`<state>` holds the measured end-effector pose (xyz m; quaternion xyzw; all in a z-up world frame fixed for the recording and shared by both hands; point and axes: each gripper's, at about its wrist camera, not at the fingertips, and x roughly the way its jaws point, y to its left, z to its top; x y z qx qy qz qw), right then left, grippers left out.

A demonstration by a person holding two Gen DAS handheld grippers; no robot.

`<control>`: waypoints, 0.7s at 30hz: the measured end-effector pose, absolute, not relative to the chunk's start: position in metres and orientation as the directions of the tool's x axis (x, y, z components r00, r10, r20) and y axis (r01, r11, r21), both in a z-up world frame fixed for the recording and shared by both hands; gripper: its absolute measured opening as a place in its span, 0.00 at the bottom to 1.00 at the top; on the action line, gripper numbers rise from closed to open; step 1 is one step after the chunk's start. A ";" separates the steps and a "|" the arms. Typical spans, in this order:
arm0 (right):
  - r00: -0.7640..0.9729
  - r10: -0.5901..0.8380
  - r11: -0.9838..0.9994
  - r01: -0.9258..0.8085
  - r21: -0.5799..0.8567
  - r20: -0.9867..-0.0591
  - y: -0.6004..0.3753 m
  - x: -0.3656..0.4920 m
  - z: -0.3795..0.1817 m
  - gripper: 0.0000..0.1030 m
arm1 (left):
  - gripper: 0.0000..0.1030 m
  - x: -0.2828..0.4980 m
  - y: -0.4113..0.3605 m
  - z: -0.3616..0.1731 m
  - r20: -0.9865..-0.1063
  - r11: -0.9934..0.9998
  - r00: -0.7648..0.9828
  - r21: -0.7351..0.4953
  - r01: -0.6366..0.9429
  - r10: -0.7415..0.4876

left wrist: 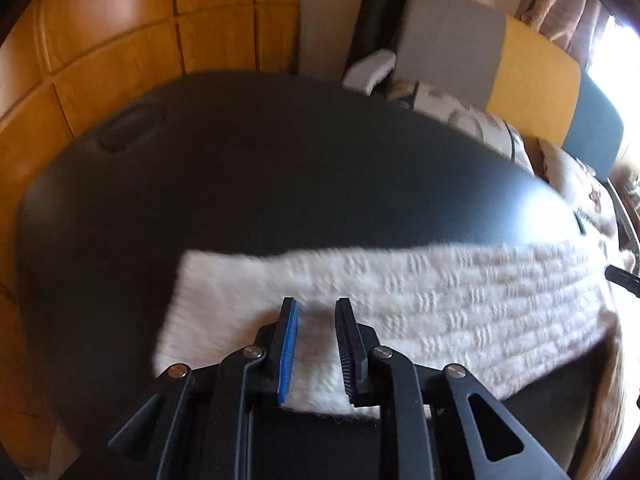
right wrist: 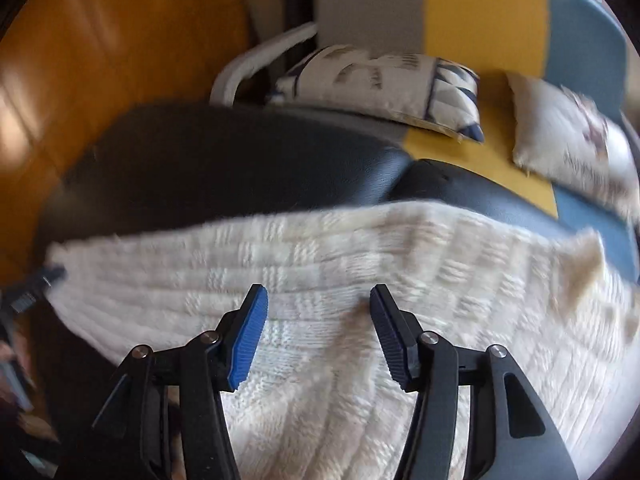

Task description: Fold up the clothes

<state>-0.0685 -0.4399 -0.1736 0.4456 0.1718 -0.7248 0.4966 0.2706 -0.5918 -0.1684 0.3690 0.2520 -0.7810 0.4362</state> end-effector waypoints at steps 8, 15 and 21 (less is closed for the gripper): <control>-0.148 -0.469 -0.293 0.956 -0.005 -0.871 -0.437 -0.045 -0.187 0.56 | 0.20 0.237 -0.613 -0.189 -0.800 -0.548 -0.286 0.063 0.834 -0.527; -0.162 -0.536 -0.360 0.932 0.051 -0.828 -0.440 -0.037 -0.187 0.65 | 0.20 0.222 -0.649 -0.174 -0.798 -0.528 -0.254 0.093 0.844 -0.546; -0.115 -0.574 -0.335 0.937 0.105 -0.810 -0.391 -0.023 -0.170 0.65 | 0.19 0.233 -0.620 -0.146 -0.746 -0.568 -0.360 0.029 0.823 -0.560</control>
